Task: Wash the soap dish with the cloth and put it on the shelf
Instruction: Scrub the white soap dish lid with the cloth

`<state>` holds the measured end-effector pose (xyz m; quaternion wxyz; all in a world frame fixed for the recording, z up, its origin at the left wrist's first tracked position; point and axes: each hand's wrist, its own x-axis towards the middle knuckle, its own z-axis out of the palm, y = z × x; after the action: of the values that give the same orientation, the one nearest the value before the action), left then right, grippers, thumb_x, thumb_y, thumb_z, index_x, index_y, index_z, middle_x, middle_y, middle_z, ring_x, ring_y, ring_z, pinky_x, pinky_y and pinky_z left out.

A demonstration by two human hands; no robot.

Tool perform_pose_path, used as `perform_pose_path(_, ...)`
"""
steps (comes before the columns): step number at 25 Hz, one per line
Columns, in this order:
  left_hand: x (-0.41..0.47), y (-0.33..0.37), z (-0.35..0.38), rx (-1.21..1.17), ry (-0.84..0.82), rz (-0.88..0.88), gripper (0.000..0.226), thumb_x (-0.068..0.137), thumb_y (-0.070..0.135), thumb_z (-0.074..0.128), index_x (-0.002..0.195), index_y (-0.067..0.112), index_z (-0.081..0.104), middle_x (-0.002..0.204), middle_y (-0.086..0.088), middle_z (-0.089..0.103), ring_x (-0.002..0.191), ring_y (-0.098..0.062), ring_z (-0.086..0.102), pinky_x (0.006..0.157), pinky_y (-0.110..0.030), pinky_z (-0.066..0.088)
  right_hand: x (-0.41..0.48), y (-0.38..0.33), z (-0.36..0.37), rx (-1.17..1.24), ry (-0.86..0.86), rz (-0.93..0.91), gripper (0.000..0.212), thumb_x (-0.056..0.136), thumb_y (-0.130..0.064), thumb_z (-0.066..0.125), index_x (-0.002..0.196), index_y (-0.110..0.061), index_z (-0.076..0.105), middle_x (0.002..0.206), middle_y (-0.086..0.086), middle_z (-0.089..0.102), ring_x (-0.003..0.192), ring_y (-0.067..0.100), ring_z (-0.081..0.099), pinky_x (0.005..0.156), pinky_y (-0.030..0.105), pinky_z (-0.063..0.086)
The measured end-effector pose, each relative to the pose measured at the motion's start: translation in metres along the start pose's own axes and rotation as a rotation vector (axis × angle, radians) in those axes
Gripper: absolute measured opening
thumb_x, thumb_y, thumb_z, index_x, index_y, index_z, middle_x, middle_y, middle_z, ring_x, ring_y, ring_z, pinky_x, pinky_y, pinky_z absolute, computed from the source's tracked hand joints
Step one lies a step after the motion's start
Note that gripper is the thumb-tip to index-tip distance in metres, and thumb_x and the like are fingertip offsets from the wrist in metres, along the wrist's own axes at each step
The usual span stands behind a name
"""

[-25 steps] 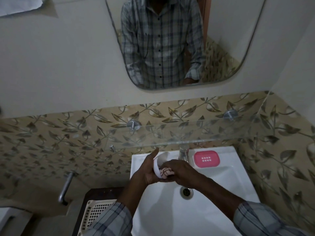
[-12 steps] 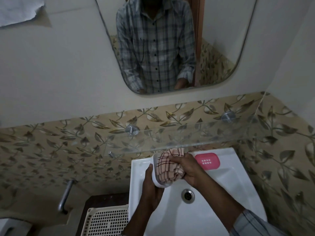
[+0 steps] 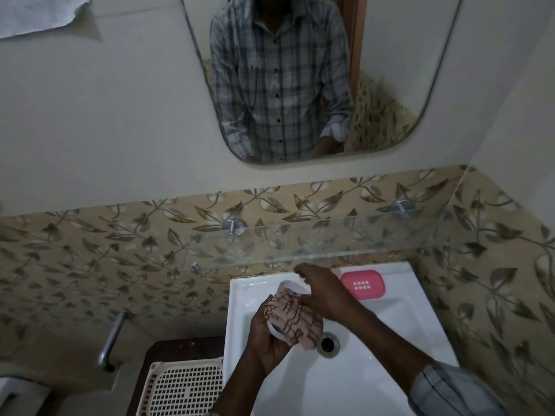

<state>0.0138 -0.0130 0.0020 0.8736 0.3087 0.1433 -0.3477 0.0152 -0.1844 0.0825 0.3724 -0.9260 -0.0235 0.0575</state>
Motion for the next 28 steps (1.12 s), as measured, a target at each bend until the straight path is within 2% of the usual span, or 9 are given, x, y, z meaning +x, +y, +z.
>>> perform_pose_path(2, -0.003, -0.001, -0.002, -0.061, -0.017, 0.003, 0.046, 0.093, 0.027, 0.042, 0.113, -0.003, 0.071, 0.112, -0.026, 0.071, 0.099, -0.040, 0.071, 0.094, -0.055, 0.053, -0.013, 0.004, 0.018, -0.117, 0.098, -0.251, 0.040, 0.094, -0.035, 0.057, 0.133, -0.025, 0.055, 0.140, -0.001, 0.055, 0.129, 0.013, 0.047, 0.108, 0.041, 0.043)
perform_pose_path(5, -0.007, 0.006, 0.000, -0.132, -0.017, -0.073, 0.051, 0.098, 0.030, 0.041, 0.126, -0.009, 0.059, 0.117, -0.028, 0.067, 0.106, -0.039, 0.068, 0.095, -0.050, 0.054, -0.040, 0.026, 0.037, -0.286, -0.147, -0.539, 0.070, 0.092, -0.062, 0.050, 0.152, -0.035, 0.027, 0.159, -0.012, 0.032, 0.146, 0.002, 0.024, 0.122, 0.033, 0.021)
perform_pose_path(7, -0.006, 0.010, -0.002, -0.042, -0.018, -0.126, 0.055, 0.094, 0.033, 0.048, 0.128, -0.009, 0.059, 0.125, -0.030, 0.063, 0.112, -0.040, 0.063, 0.104, -0.050, 0.045, -0.038, 0.041, 0.032, -0.399, -0.177, -0.693, 0.068, 0.094, -0.034, 0.057, 0.154, -0.024, 0.026, 0.161, -0.006, 0.029, 0.149, 0.008, 0.022, 0.122, 0.037, 0.023)
perform_pose_path(12, 0.002, 0.023, 0.003, 0.112, 0.057, -0.173, 0.052, 0.091, 0.036, 0.047, 0.112, -0.005, 0.072, 0.114, -0.026, 0.070, 0.096, -0.039, 0.071, 0.097, -0.050, 0.047, -0.021, 0.040, 0.016, -0.421, -0.127, -0.683, 0.073, 0.076, -0.001, 0.057, 0.147, -0.014, 0.043, 0.154, 0.004, 0.041, 0.145, 0.019, 0.031, 0.118, 0.041, 0.031)
perform_pose_path(15, 0.001, 0.027, 0.002, 0.152, 0.103, -0.165, 0.052, 0.091, 0.037, 0.049, 0.111, -0.006, 0.070, 0.109, -0.026, 0.071, 0.094, -0.038, 0.070, 0.092, -0.046, 0.052, -0.033, 0.035, 0.045, -0.362, 0.005, -0.685, 0.063, 0.079, -0.005, 0.060, 0.140, -0.015, 0.052, 0.143, 0.008, 0.056, 0.135, 0.025, 0.050, 0.109, 0.043, 0.045)
perform_pose_path(18, -0.003, 0.025, -0.004, 0.199, 0.154, -0.164, 0.058, 0.091, 0.039, 0.053, 0.117, -0.010, 0.065, 0.112, -0.030, 0.068, 0.096, -0.041, 0.068, 0.085, -0.046, 0.056, -0.040, 0.029, 0.044, -0.170, -0.144, -0.616, 0.052, 0.081, -0.006, 0.062, 0.130, -0.024, 0.059, 0.128, 0.005, 0.066, 0.116, 0.028, 0.061, 0.098, 0.039, 0.052)
perform_pose_path(20, -0.005, 0.021, -0.003, 0.250, 0.166, -0.173, 0.051, 0.088, 0.035, 0.056, 0.111, -0.008, 0.067, 0.107, -0.027, 0.068, 0.095, -0.038, 0.066, 0.085, -0.044, 0.056, -0.034, 0.039, 0.029, -0.318, -0.213, -0.767, 0.053, 0.077, -0.002, 0.068, 0.127, -0.019, 0.064, 0.128, 0.006, 0.067, 0.122, 0.027, 0.058, 0.103, 0.041, 0.049)
perform_pose_path(24, 0.001, 0.032, 0.006, 0.299, 0.164, -0.158, 0.044, 0.095, 0.028, 0.046, 0.103, -0.004, 0.074, 0.104, -0.024, 0.072, 0.095, -0.033, 0.067, 0.090, -0.044, 0.051, -0.024, 0.047, 0.019, -0.624, 0.085, -0.992, 0.033, 0.077, -0.010, 0.073, 0.109, -0.006, 0.071, 0.115, 0.012, 0.072, 0.115, 0.029, 0.064, 0.101, 0.044, 0.051)
perform_pose_path(28, 0.008, 0.036, 0.015, 0.486, 0.212, -0.085, 0.037, 0.091, 0.033, 0.055, 0.101, 0.001, 0.072, 0.086, -0.016, 0.078, 0.075, -0.024, 0.076, 0.065, -0.031, 0.060, -0.024, 0.019, 0.043, -0.421, -0.021, -0.534, 0.023, 0.079, -0.006, 0.064, 0.100, -0.008, 0.073, 0.105, 0.013, 0.073, 0.104, 0.032, 0.065, 0.096, 0.038, 0.052)
